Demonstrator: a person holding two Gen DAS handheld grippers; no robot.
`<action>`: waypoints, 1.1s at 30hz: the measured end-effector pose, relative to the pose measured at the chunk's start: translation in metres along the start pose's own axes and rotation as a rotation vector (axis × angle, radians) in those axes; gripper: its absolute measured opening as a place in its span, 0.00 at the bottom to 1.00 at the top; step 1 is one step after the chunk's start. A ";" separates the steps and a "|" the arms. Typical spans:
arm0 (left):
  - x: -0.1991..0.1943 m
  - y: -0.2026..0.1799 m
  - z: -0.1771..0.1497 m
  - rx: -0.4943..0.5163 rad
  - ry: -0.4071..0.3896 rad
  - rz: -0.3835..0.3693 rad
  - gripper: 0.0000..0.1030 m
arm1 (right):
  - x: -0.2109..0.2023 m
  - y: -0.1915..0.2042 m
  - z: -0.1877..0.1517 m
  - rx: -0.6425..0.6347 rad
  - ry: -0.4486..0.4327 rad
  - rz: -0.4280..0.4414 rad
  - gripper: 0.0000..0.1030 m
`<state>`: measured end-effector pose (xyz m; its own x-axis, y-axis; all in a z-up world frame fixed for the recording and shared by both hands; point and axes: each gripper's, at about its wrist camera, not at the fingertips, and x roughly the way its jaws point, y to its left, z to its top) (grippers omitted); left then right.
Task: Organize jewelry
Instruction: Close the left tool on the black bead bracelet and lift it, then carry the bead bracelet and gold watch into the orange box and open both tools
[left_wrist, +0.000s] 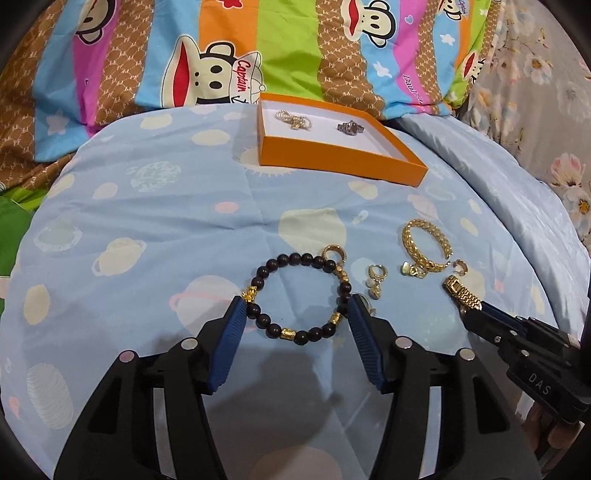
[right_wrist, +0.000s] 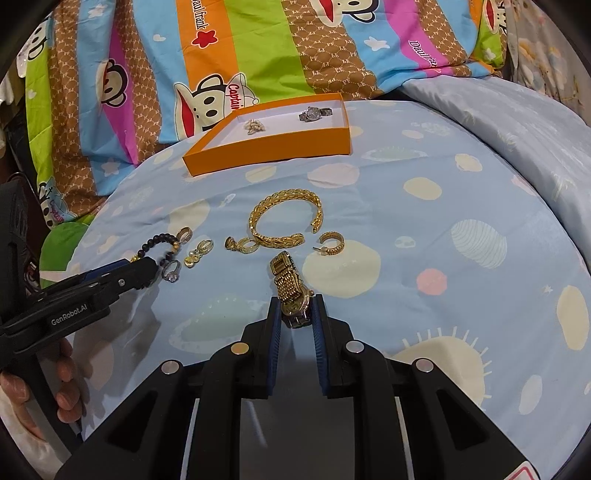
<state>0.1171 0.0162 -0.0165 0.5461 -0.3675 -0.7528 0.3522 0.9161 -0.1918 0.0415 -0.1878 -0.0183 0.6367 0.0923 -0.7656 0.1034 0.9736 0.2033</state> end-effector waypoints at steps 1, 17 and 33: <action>0.001 -0.001 0.000 0.003 0.004 0.008 0.53 | 0.000 0.000 0.000 0.000 0.000 0.000 0.16; 0.005 -0.012 0.000 0.062 0.016 0.047 0.26 | 0.000 0.000 0.000 0.000 0.000 0.001 0.16; -0.025 -0.023 -0.007 0.090 -0.032 -0.044 0.06 | -0.011 -0.001 0.000 0.007 -0.048 0.030 0.13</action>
<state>0.0901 0.0057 0.0024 0.5517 -0.4135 -0.7244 0.4428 0.8812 -0.1658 0.0347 -0.1903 -0.0104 0.6758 0.1113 -0.7286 0.0890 0.9690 0.2306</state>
